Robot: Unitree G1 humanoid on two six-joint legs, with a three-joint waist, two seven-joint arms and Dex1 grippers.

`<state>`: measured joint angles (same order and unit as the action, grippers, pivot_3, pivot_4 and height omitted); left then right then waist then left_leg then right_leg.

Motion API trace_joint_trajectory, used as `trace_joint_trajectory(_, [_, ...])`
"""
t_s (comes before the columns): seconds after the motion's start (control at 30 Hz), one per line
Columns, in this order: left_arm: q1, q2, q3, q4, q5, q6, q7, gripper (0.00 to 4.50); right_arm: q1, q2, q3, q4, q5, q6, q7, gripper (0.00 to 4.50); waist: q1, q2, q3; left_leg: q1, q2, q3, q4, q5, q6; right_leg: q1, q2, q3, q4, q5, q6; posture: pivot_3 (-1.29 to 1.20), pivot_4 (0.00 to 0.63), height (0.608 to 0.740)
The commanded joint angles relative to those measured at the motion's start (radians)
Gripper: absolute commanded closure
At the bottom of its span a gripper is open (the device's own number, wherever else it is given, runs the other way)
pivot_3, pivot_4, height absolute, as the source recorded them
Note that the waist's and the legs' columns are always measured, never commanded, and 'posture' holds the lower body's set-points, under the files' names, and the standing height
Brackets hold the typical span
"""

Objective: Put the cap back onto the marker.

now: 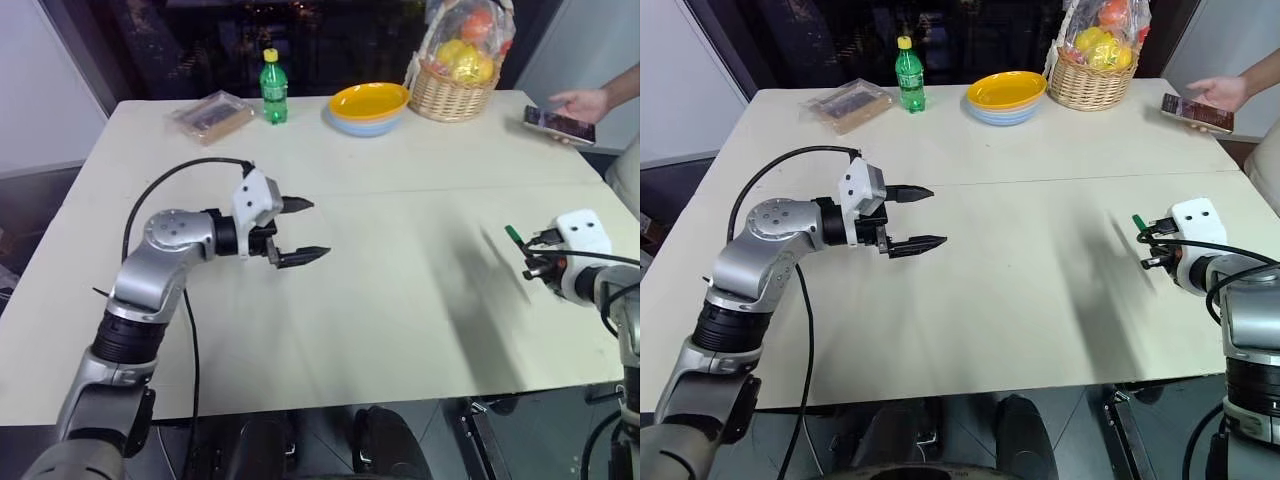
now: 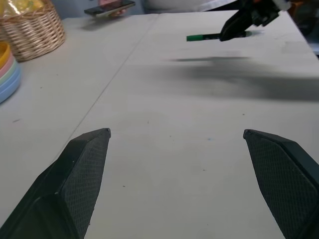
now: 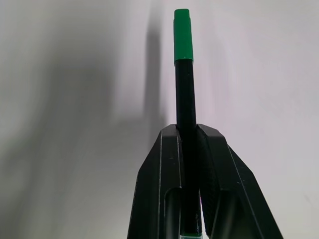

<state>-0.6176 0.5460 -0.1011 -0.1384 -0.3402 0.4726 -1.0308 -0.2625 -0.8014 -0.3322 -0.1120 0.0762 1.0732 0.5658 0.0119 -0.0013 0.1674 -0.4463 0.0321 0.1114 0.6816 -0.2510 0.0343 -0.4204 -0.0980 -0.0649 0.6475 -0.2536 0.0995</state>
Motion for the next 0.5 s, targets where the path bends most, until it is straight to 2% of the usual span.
trace_joint_trajectory(0.03, [-0.064,0.015,0.061,-0.038,-0.046,-0.001,0.008,0.02,0.004,-0.001,-0.034,0.032,0.012,-0.041,-0.026,4.50,0.000,0.000,0.000,0.000,0.000,0.000,0.000,0.000,0.000,0.000,0.000,0.000,0.000,0.000,0.000,0.00,0.150,0.740])
trace_joint_trajectory(0.23, [-0.109,0.025,0.138,-0.091,-0.155,0.072,0.033,0.02,0.026,-0.005,-0.019,0.100,0.021,-0.092,-0.046,4.50,-0.001,0.000,0.000,0.000,0.000,0.000,0.000,0.000,0.000,0.000,0.000,0.000,0.000,0.000,0.000,0.00,0.150,0.740])
trace_joint_trajectory(0.47, [-0.105,0.042,0.147,-0.131,-0.190,0.108,0.064,0.02,0.021,-0.024,-0.011,0.157,0.028,-0.137,-0.043,4.50,-0.002,0.000,0.000,0.002,0.000,0.000,0.000,0.001,-0.001,0.002,0.001,0.000,0.000,0.000,0.001,0.00,0.150,0.740])
trace_joint_trajectory(0.5, [-0.101,0.044,0.146,-0.132,-0.192,0.108,0.065,0.01,0.017,-0.026,-0.012,0.157,0.032,-0.137,-0.042,4.04,-0.001,0.000,0.000,0.002,0.000,0.000,0.000,0.001,-0.001,0.002,0.001,0.001,0.000,0.000,0.001,0.00,0.150,0.740])
